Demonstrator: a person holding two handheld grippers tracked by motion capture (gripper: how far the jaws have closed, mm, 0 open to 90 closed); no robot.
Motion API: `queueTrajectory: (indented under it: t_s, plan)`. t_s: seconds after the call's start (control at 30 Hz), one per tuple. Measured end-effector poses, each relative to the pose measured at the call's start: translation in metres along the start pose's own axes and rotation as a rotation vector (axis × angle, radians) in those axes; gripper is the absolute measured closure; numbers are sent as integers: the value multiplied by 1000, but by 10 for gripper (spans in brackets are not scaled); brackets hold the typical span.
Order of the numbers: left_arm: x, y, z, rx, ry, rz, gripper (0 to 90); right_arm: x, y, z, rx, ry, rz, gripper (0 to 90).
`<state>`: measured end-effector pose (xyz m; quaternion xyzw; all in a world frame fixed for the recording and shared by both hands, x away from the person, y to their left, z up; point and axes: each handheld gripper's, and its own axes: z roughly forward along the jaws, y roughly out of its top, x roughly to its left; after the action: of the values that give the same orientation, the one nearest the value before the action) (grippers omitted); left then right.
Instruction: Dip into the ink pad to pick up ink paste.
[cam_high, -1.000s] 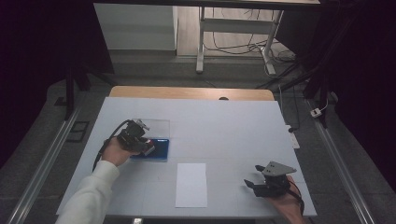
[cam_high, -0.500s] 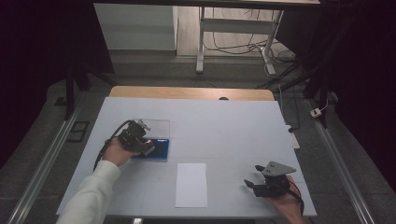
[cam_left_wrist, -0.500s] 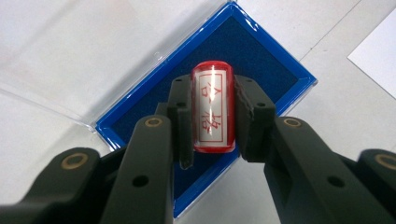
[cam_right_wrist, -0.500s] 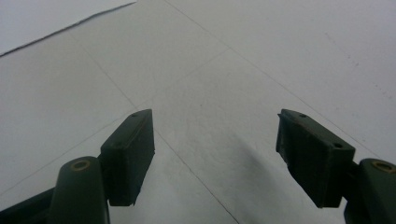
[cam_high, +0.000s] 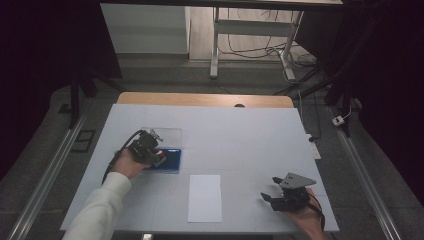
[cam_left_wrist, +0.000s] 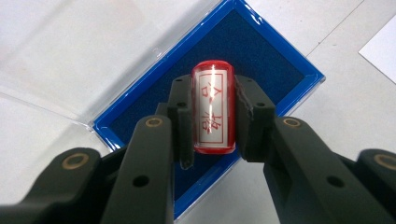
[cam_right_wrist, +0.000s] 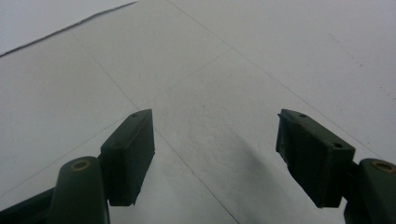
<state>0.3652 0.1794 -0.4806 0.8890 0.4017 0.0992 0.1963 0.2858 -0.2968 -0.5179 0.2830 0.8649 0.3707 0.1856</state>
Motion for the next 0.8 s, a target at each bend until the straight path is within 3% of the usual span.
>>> queueTrajectory:
  t_s: [0.8]
  plan:
    - [0, -1, 2, -5, 2, 9, 712, 1, 1, 1, 3, 3, 1, 275]
